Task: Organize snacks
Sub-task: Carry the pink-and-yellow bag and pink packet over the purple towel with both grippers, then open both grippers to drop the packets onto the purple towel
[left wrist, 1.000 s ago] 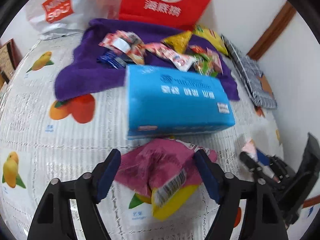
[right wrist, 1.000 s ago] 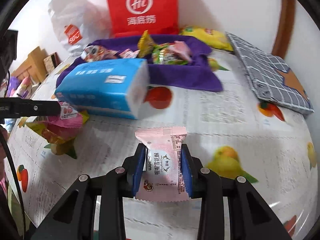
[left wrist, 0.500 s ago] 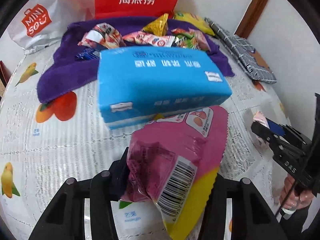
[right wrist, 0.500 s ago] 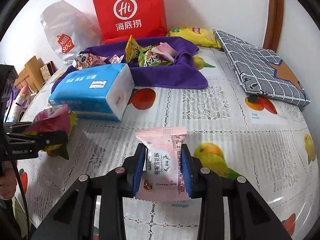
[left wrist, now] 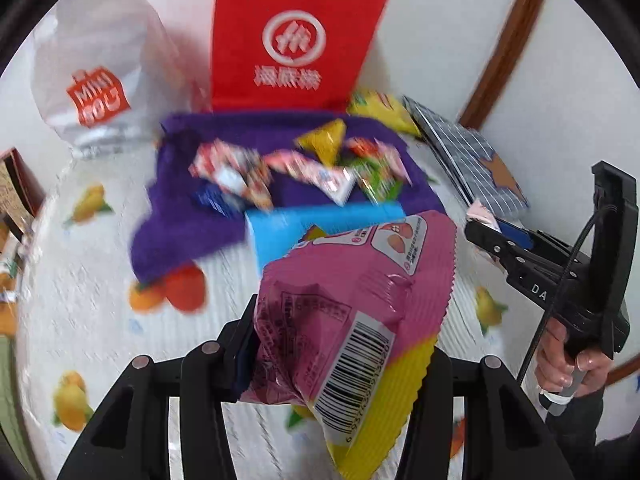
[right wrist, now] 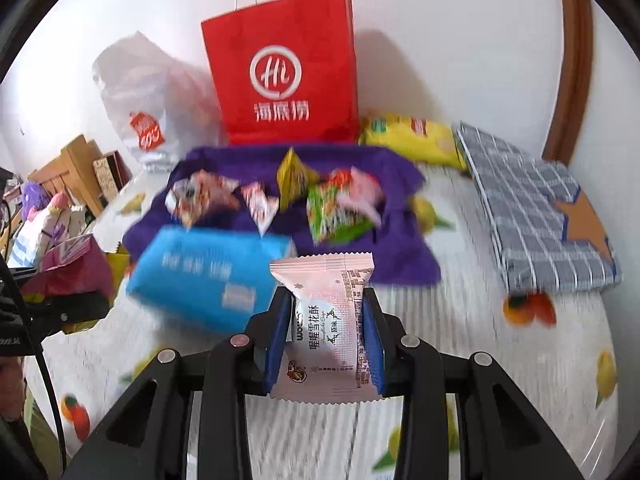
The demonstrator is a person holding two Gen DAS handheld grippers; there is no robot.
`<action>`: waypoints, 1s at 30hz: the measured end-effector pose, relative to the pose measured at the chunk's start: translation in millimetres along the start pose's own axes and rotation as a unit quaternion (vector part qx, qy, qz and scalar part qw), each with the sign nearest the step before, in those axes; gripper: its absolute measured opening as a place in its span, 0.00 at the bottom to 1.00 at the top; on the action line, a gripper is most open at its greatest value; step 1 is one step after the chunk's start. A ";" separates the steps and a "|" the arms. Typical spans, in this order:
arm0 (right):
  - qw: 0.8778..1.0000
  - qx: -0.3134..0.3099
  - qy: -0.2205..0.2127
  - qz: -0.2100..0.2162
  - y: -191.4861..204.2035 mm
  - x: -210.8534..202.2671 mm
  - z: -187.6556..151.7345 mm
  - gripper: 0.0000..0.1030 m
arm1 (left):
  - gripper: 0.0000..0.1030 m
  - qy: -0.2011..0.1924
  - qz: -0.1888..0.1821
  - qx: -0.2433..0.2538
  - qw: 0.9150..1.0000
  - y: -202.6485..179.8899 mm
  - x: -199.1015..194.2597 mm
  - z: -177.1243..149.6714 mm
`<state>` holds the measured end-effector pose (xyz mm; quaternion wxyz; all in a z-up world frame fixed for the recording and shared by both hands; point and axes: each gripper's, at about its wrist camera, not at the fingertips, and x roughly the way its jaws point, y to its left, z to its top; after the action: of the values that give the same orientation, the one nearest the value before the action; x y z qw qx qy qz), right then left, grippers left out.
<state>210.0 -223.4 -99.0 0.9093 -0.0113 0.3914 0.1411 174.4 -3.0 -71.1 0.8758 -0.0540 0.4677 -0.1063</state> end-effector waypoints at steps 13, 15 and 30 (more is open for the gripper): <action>1.000 0.002 0.006 -0.006 -5.4 93.3 93.2 0.34 | 0.47 -0.020 0.061 -0.017 0.998 37.2 78.7 118.2; 1.000 0.007 0.004 -0.005 -8.5 102.6 98.5 0.34 | 0.47 -0.019 0.055 -0.021 0.998 39.3 89.6 127.8; 0.999 -0.002 0.031 -0.023 -9.3 140.8 103.5 0.38 | 0.50 -0.002 0.053 -0.025 0.998 43.8 133.3 140.2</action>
<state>377.9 -183.9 -128.8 0.8998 -0.0267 0.4184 0.1207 368.7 7.3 -109.3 0.8793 -0.0512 0.4711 -0.0475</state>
